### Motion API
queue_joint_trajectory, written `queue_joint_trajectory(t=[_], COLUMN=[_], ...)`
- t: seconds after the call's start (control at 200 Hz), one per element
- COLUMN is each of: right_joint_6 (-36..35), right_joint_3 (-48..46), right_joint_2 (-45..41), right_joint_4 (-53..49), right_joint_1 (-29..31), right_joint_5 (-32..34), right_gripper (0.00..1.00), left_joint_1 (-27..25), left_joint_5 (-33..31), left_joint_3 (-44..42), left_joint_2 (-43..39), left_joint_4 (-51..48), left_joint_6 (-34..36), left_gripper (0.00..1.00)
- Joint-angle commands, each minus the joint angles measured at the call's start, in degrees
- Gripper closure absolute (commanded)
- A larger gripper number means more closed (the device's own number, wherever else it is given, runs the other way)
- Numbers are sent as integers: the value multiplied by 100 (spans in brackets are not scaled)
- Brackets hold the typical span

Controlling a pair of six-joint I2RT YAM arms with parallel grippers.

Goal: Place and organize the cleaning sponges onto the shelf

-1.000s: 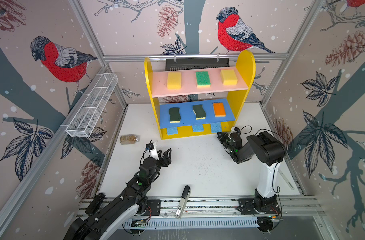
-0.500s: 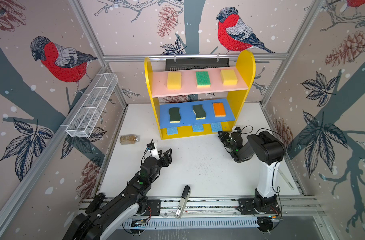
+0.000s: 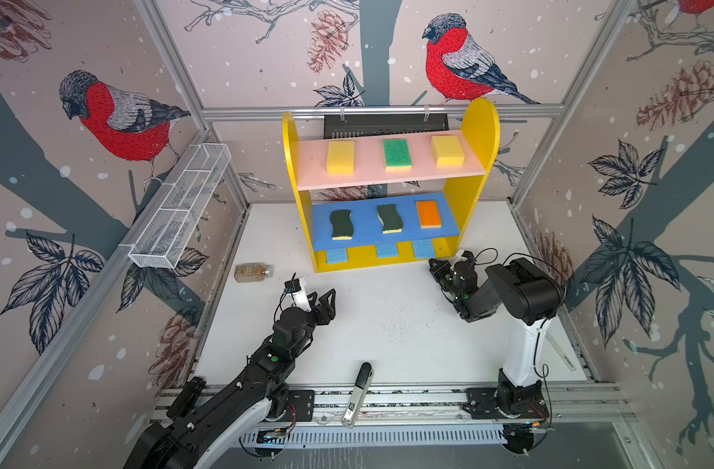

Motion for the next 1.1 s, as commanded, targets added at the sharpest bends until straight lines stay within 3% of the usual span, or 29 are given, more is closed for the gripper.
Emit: queue_joint_trajectory(t=[0.0, 1.096], right_joint_6=[-55, 640], right_joint_3=[3, 393], right_joint_2=[52, 431], right_joint_4=[-568, -770], right_joint_1=[55, 366], right_joint_5=[-149, 200], right_gripper=[96, 96], left_joint_1=[-4, -1], left_joint_5=[3, -243], left_joint_3=[2, -5], left_joint_2=[-42, -437], left_joint_4=[91, -308], left_joint_6=[-5, -101], left_gripper=[29, 29])
